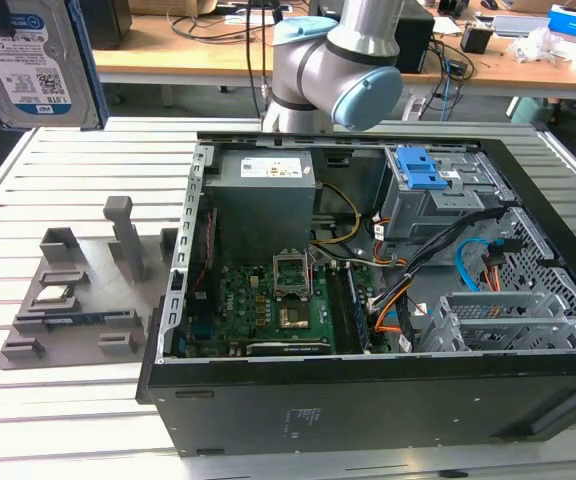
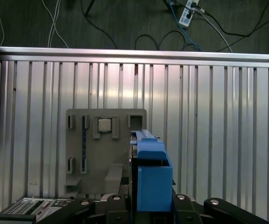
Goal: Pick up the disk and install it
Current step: 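Pick up the disk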
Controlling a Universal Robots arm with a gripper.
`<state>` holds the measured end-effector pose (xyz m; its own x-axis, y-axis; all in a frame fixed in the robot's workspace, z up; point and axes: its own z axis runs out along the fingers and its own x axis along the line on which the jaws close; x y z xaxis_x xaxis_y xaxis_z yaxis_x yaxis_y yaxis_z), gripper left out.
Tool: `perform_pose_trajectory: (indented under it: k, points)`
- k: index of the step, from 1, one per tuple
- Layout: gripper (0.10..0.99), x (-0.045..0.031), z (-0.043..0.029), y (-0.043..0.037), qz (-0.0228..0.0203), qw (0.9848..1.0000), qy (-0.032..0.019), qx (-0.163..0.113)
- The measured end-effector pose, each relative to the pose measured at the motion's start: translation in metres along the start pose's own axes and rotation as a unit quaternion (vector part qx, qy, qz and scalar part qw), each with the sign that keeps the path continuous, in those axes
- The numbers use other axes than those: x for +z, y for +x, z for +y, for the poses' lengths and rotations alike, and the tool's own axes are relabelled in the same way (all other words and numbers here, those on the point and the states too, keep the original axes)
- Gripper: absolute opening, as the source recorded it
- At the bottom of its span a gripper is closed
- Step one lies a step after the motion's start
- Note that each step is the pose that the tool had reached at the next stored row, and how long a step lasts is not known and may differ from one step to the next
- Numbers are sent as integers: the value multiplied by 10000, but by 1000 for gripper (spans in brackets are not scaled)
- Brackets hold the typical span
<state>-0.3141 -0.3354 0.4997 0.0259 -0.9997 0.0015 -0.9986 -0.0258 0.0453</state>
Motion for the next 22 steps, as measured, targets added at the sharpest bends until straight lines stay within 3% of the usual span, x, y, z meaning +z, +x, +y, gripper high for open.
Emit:
perform_pose_trajectory:
  k: [4,10,15,19,21,22]
  points:
    - [361,-9,-198,5,0,10000,0,0]
    - [361,-19,-416,10,0,10000,0,0]
    - [361,-32,-699,14,0,10000,-2,-1]
    - [361,-40,-878,17,0,10000,-2,-1]
    - [361,-47,-1030,20,1,10000,-3,0]
    - [361,-49,-1073,21,1,10000,-4,-1]
